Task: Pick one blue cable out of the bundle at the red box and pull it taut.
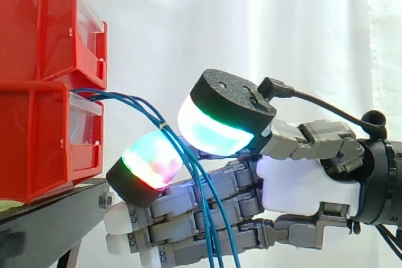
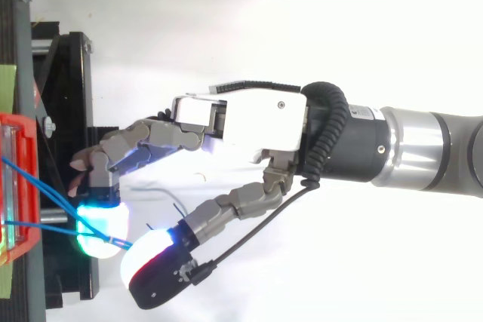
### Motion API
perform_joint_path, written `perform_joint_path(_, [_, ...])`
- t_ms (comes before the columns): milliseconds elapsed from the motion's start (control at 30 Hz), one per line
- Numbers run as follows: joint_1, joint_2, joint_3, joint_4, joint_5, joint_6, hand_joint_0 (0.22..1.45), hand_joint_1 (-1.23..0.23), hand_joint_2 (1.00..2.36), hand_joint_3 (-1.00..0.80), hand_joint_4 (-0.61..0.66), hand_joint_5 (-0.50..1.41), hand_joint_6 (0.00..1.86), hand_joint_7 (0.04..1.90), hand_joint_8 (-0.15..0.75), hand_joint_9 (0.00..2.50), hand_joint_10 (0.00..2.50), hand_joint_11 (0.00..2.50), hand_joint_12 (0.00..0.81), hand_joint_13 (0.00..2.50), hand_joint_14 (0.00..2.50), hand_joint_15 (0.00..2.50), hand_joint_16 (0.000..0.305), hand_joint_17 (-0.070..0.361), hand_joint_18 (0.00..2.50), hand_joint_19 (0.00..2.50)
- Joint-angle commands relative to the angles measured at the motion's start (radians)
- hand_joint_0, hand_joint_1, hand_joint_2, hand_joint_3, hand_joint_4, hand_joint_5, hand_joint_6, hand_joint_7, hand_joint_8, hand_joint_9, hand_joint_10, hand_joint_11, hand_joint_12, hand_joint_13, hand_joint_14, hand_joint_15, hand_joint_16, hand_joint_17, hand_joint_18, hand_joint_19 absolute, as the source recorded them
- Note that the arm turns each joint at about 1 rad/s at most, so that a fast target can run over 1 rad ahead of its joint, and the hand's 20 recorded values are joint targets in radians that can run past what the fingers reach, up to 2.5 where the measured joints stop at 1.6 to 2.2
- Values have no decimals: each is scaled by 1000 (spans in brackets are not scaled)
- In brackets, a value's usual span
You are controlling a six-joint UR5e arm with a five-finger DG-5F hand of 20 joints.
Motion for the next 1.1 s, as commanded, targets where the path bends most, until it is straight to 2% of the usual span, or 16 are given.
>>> perform_joint_path(0, [-2,0,0,0,0,0,556,-741,1001,-493,182,-116,794,993,346,631,5,237,350,380,5,146,51,114,247,185])
perform_joint_path(267, [-2,0,0,-3,0,0,576,-767,1005,-423,188,-117,821,1038,347,661,6,263,348,401,6,160,50,112,289,200])
perform_joint_path(367, [-2,0,0,-3,0,0,554,-790,1003,-455,196,-118,826,1030,350,663,6,276,353,404,6,169,50,113,300,208])
perform_joint_path(667, [-2,0,0,-3,0,0,528,-748,1000,-500,195,-80,801,1047,371,744,6,264,365,445,6,166,51,114,365,232])
perform_joint_path(867, [-3,0,0,-3,-5,0,535,-648,1000,-500,170,-66,798,1040,373,784,6,265,361,456,6,169,51,114,392,262])
perform_joint_path(1067, [-3,0,0,-3,-5,0,535,-640,1000,-500,169,-61,795,1007,374,801,6,257,363,464,6,168,51,115,409,270])
